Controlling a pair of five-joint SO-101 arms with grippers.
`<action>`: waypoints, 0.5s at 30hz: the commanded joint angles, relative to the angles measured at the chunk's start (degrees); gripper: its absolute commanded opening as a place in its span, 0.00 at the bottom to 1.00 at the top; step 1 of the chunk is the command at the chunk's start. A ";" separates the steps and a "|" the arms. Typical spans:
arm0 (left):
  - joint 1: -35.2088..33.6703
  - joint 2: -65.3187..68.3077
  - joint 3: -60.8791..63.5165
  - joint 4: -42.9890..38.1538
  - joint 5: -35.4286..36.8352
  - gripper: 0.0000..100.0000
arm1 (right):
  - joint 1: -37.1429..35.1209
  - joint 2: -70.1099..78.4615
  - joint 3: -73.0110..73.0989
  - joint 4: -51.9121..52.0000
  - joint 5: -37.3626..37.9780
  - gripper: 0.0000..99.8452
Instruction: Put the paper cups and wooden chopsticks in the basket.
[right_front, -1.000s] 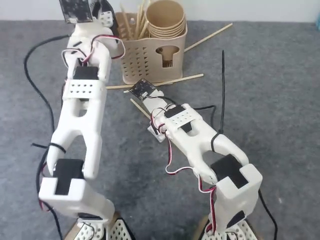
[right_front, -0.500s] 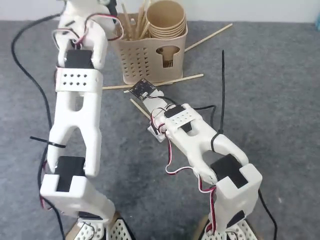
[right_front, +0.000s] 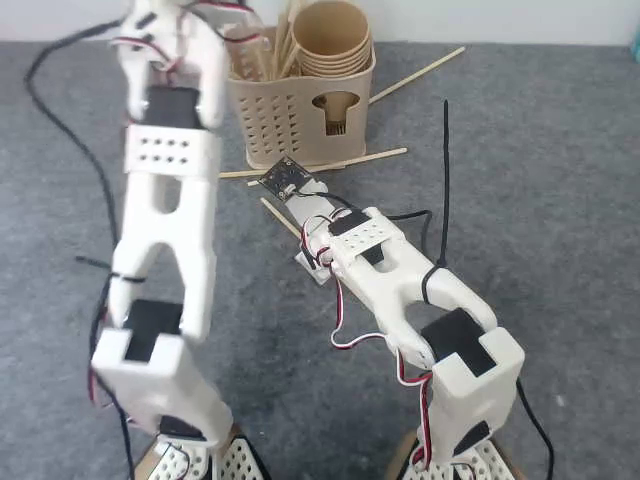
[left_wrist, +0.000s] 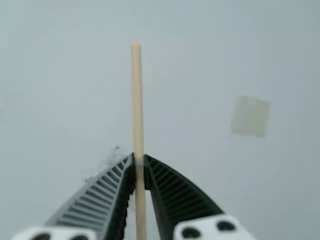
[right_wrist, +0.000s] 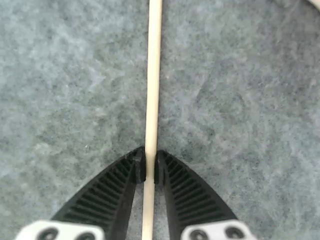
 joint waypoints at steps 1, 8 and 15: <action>-0.09 4.84 -4.88 -2.20 -1.49 0.01 | -0.66 -0.04 -1.32 0.57 0.44 0.01; -1.49 18.55 -16.57 -0.79 -5.27 0.02 | -0.57 -0.04 -1.32 0.57 0.44 0.01; -4.66 20.66 -28.88 20.92 0.70 0.27 | -0.57 -0.13 -1.32 0.48 0.44 0.01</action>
